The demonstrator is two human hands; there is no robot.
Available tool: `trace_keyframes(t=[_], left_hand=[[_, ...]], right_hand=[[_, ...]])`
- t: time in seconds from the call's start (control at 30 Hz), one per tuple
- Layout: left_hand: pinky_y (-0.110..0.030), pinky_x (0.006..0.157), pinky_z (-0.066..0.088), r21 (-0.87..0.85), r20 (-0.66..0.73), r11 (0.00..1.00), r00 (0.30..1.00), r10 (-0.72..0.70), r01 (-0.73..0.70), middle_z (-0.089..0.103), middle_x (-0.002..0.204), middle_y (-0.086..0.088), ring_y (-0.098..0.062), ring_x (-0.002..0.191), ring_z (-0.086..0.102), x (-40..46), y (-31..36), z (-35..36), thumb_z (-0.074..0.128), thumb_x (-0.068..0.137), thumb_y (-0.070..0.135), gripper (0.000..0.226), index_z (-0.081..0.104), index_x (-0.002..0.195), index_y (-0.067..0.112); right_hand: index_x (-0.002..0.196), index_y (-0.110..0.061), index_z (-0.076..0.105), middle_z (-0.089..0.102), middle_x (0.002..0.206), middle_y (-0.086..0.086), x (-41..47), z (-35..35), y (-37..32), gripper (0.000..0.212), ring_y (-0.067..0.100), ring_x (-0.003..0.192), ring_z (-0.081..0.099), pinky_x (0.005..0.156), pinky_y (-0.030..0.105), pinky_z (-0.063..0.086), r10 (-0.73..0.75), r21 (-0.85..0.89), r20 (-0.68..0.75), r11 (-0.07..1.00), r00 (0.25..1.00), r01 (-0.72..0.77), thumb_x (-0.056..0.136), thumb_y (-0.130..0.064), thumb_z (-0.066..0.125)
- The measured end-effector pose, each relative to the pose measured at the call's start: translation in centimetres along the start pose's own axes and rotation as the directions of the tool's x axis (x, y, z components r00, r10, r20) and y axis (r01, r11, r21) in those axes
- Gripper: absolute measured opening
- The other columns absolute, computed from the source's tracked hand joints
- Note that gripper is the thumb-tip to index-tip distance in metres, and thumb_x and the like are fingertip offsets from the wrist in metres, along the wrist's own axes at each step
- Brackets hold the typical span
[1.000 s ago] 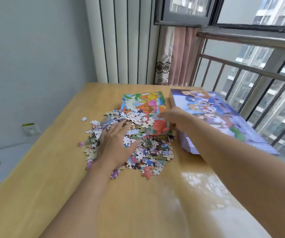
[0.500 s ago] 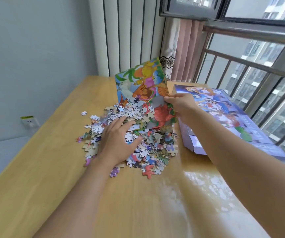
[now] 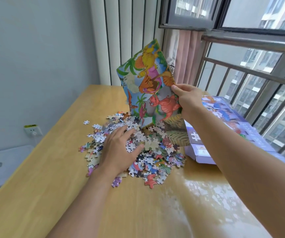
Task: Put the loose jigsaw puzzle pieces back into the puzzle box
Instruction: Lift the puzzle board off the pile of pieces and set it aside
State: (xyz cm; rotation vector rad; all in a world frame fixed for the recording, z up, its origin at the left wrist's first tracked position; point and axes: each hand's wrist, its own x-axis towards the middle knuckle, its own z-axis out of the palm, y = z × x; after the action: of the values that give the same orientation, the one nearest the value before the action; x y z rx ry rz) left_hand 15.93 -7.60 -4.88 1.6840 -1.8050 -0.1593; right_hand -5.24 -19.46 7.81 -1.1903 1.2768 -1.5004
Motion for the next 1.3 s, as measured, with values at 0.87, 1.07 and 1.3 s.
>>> trace_keyframes(t=[0.87, 1.07, 1.3], left_hand=[[-0.030, 0.114, 0.030, -0.312, -0.137, 0.949, 0.986, -0.097, 0.050, 0.041, 0.154, 0.012, 0.000, 0.138, 0.033, 0.3, -0.1, -0.7, 0.056, 0.086, 0.066, 0.070, 0.044, 0.147, 0.033], [-0.031, 0.112, 0.031, -0.484, -0.164, 0.869, 0.966, -0.200, 0.098, 0.043, 0.152, 0.010, 0.001, 0.133, 0.035, 0.3, 0.5, -1.2, 0.046, 0.085, 0.074, 0.074, 0.046, 0.146, 0.031], [-0.034, 0.115, 0.034, -0.640, -0.154, 0.763, 0.957, -0.245, 0.092, 0.046, 0.150, 0.008, -0.007, 0.137, 0.042, 0.3, 1.0, -2.0, 0.042, 0.092, 0.064, 0.066, 0.047, 0.146, 0.027]], right_hand=[[0.081, -0.011, 0.072, 0.076, 0.083, 0.012, -2.0, -1.0, -8.0, 0.015, 0.028, 0.079, 0.074, 0.077, 0.048, 0.063, -0.124, 0.227, -0.054, 0.965, 0.991, 0.133, 0.095, -0.013, 0.068], [0.086, -0.008, 0.072, 0.076, 0.082, 0.012, -2.8, -1.6, -8.9, 0.012, 0.026, 0.075, 0.075, 0.068, 0.038, 0.062, -0.121, 0.296, -0.030, 0.947, 0.992, 0.125, 0.096, -0.010, 0.067], [0.094, -0.005, 0.071, 0.078, 0.085, 0.011, -3.5, -3.3, -10.3, 0.009, 0.025, 0.077, 0.075, 0.069, 0.037, 0.062, -0.118, 0.376, -0.008, 0.920, 0.993, 0.112, 0.097, -0.010, 0.064]])
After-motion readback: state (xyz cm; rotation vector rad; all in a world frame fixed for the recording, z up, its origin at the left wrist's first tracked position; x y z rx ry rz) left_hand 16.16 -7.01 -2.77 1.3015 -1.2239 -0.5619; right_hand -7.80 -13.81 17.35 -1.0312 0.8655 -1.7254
